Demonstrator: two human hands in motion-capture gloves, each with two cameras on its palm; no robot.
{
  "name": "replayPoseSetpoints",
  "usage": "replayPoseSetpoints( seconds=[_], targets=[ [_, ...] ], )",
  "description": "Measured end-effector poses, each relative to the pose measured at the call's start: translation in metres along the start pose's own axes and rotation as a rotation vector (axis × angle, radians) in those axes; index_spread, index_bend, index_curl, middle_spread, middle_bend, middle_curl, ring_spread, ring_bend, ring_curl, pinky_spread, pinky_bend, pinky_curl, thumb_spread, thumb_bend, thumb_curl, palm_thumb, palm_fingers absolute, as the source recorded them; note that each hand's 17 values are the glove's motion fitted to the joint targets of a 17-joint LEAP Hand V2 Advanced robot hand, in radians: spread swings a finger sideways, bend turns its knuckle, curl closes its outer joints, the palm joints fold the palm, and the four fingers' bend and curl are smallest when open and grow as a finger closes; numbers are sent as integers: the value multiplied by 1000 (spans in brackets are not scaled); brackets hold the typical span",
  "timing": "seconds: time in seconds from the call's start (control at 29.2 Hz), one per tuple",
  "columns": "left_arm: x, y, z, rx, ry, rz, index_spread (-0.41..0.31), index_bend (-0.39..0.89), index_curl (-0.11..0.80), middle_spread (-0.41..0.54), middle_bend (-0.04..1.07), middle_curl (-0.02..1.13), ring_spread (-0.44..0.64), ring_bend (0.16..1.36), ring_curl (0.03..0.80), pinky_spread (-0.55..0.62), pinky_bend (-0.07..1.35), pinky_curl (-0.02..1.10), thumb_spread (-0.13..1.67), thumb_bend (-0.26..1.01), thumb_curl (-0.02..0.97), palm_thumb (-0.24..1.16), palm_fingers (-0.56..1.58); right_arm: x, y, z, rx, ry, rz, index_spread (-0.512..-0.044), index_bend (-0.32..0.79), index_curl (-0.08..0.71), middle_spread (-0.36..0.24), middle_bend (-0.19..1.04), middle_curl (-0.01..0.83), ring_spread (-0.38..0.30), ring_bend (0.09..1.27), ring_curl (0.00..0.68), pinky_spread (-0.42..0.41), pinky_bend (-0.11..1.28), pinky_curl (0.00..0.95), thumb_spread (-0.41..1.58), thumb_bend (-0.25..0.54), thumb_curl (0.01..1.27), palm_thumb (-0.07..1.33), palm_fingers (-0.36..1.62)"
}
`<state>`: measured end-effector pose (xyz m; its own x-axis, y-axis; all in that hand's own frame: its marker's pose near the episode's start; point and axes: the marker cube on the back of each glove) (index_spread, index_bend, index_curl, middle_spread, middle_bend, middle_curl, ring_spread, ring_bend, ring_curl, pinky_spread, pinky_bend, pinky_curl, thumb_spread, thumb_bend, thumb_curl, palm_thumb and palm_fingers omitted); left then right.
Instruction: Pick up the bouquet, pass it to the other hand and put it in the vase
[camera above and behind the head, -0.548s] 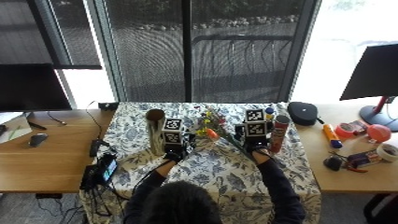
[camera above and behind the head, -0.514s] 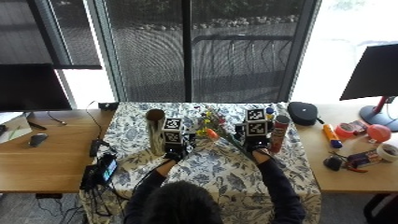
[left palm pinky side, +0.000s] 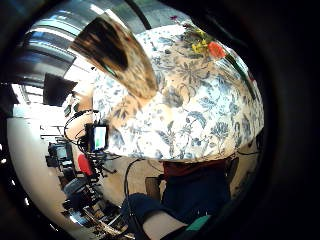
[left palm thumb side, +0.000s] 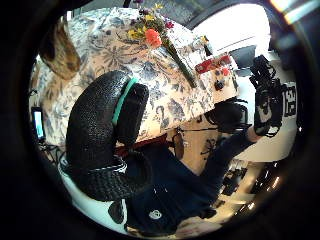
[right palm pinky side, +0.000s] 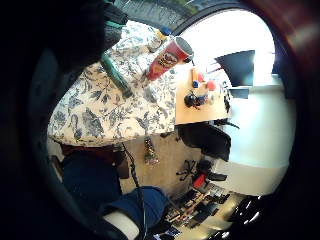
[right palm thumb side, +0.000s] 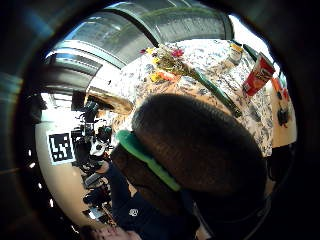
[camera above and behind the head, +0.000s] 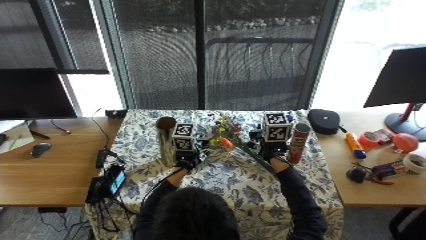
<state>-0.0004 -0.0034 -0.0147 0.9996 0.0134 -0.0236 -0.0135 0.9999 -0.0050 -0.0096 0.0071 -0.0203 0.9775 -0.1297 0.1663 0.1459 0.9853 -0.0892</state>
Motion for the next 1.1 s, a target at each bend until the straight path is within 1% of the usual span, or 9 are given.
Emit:
replayPoseSetpoints(
  seconds=[0.1,0.31,0.34,0.41,0.55,0.65,0.82,0.96,1.1],
  targets=[
    [-1,-4,-1,-9,24,11,-64,197,235,209,153,130,288,558,211,358,351,210,1102,82,141,231,280,-10,2,-6,-36,-4,-34,-365,102,72,15,208,146,135,573,216,230,727,292,1084,38,108,157,164],
    [-6,-17,-2,-1,73,16,-66,190,271,215,156,151,299,562,222,368,348,231,1159,58,165,237,272,-13,-25,-2,-93,-29,8,-355,143,107,18,230,188,128,566,225,233,690,293,1137,20,134,170,206],
    [-8,-17,-3,-1,78,10,-66,189,276,215,156,154,300,563,223,369,348,234,1166,54,169,238,270,-14,-26,-5,-110,-37,20,-324,156,118,15,281,210,105,590,237,232,663,287,1141,23,141,183,319],
    [-11,-17,-6,2,80,-3,-66,183,283,213,171,164,302,560,225,371,342,239,1177,47,176,241,274,-15,-23,-15,-156,-62,47,-289,140,121,14,295,224,86,613,239,230,638,278,1139,29,158,216,397],
    [-15,-20,-6,7,82,-13,-62,176,296,205,186,186,303,556,230,374,328,247,1195,31,188,245,286,-14,-26,-26,-201,-114,101,-245,127,143,20,296,248,67,625,256,225,622,285,1143,23,179,246,440],
    [-16,-21,-6,9,83,-5,-61,171,303,202,182,199,304,552,232,374,328,255,1204,20,197,248,289,-7,-41,-24,-200,-136,170,-215,102,151,25,273,258,58,648,275,218,652,301,1144,15,192,264,485],
    [-20,-12,-7,-15,86,-9,-60,167,313,200,176,217,304,552,239,374,323,266,1214,1,210,255,287,15,-84,2,-265,-227,290,-184,81,154,30,268,280,53,627,283,202,684,321,1143,-3,212,283,486],
    [-24,-12,-3,-23,106,-5,-60,166,319,199,181,230,307,549,243,376,314,272,1220,-9,219,259,285,32,-100,23,-319,-330,362,-171,73,153,31,277,299,59,610,292,203,698,334,1143,-11,223,294,471],
    [-24,-7,-3,-37,119,-1,-60,170,328,199,190,244,322,545,245,390,285,273,1223,-13,225,260,282,43,-95,45,-518,-402,410,-164,69,147,38,279,311,69,606,295,203,709,342,1143,-7,237,319,459]
  ],
)
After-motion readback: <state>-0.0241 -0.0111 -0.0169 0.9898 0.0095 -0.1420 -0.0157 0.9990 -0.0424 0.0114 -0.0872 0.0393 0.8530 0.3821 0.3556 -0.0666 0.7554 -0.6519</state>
